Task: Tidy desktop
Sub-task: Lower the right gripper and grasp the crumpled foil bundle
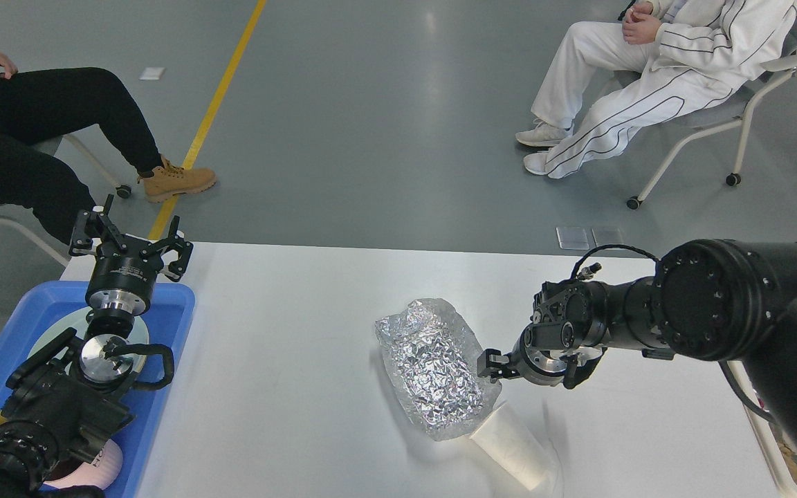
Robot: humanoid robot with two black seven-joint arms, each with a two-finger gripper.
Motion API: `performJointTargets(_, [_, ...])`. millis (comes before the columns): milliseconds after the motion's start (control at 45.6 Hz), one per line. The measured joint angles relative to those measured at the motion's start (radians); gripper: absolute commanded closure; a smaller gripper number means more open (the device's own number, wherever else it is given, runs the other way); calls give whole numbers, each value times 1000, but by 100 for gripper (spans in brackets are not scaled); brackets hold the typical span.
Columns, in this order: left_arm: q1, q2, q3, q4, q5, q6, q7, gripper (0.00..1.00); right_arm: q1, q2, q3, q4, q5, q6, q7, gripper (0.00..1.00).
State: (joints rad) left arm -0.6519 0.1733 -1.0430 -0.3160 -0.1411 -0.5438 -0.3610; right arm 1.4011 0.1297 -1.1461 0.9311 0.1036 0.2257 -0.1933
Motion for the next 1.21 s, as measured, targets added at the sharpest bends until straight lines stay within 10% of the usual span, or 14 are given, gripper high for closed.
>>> performJointTargets(438, [0, 0, 0, 0, 0, 1, 0, 3, -36, -1, 18, -3, 1, -31, 0, 3])
performJointTargets(701, [0, 0, 0, 0, 0, 1, 0, 3, -36, -1, 44, -1, 0, -33, 0, 57])
performJointTargets(1205, [0, 0, 0, 0, 0, 1, -1, 3, -75, -7, 144, -5, -1, -80, 0, 90])
